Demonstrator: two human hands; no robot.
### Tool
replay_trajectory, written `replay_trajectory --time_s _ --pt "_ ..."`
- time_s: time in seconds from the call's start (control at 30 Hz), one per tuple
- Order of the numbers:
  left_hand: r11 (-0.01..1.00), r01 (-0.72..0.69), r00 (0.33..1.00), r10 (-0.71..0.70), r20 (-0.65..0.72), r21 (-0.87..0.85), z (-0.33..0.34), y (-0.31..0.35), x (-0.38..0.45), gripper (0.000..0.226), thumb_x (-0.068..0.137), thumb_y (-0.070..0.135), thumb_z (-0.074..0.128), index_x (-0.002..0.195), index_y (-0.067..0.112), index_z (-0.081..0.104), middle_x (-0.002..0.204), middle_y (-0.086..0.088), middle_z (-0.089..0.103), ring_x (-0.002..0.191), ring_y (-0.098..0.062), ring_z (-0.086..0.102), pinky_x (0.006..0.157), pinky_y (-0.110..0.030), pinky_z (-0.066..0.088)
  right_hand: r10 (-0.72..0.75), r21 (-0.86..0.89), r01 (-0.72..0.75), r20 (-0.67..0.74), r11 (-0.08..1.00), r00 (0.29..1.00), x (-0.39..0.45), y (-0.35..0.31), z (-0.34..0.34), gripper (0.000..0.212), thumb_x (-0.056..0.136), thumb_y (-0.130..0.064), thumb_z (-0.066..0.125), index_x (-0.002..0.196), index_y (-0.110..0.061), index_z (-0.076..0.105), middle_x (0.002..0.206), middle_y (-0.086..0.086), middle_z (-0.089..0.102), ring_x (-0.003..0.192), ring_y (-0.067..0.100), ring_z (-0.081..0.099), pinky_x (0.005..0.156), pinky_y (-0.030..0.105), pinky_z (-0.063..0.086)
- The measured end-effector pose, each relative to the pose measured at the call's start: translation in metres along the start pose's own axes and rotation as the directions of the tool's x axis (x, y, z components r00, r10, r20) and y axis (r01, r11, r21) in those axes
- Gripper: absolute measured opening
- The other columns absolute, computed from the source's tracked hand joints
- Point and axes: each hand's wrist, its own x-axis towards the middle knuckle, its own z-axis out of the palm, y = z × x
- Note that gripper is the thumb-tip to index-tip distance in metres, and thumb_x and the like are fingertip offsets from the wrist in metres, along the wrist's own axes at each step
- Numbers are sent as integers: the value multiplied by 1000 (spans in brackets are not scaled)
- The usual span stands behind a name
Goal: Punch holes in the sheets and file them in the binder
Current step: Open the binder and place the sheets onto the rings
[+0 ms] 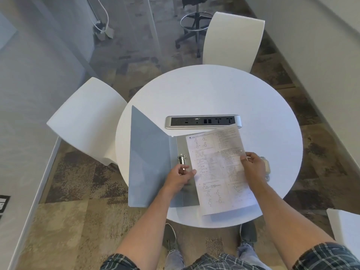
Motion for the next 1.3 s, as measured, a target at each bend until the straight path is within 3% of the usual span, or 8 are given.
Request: replay_trajectory --time_s 0.13,0.23,0.43,0.53,0.63,0.93,1.07,1.3 --pt "997 14 1000 -14 -1 -79 -15 19 -7 76 69 54 86 129 17 57 109 -12 69 83 -17 69 71 -34 56 66 53 -74 145 996 987 0 -7 11 9 98 -20 67 102 -16 73 95 5 74 84 22 65 78 35 51" --pt "987 -48 997 56 48 -154 -29 33 -14 62 76 46 80 124 10 64 84 -3 73 58 -14 55 54 -26 39 61 45 -75 260 996 964 -6 -13 27 9 96 -17 67 94 -13 74 89 7 75 81 26 67 75 37 52" --pt "953 -90 995 100 19 -289 -55 44 -17 34 90 5 70 124 7 68 117 -10 76 105 -29 74 90 -41 59 10 -216 70 351 974 936 -26 -28 75 23 97 -30 68 113 -14 65 102 0 71 96 24 69 87 41 57" --pt "931 -99 995 90 -41 -350 -60 50 -18 24 91 -3 66 112 9 70 108 -10 78 97 -29 75 82 -37 61 -148 -347 271 342 898 928 -40 -36 95 62 87 -44 77 141 -23 53 128 -2 60 114 22 62 99 46 53" --pt "927 -131 991 115 -66 -351 -59 56 -17 26 90 -3 66 112 9 71 108 -12 78 92 -29 74 73 -33 60 -257 -223 377 427 899 867 -61 -57 100 61 82 -66 72 134 -36 58 121 -18 62 96 8 66 84 35 57" --pt "924 -149 974 199 111 -352 -32 86 -10 65 96 61 53 134 8 59 105 -26 72 88 -31 75 83 -43 60 -380 -154 508 492 848 783 -88 -82 102 90 71 -95 49 140 -38 55 122 -19 70 82 6 72 82 37 60" --pt "927 -94 977 156 145 -362 -29 86 -2 70 98 69 37 137 15 59 93 -16 70 72 -23 69 69 -31 57 -389 -174 523 488 834 782 -78 -78 96 67 76 -67 58 137 -38 60 118 -18 73 81 10 72 78 42 62" --pt "993 -117 993 117 -15 -15 -30 75 8 33 100 36 63 126 15 66 99 2 66 87 -15 64 71 -24 49 -327 20 345 375 938 867 -62 -88 82 33 76 -26 62 102 -16 82 85 0 78 76 21 73 64 39 61"
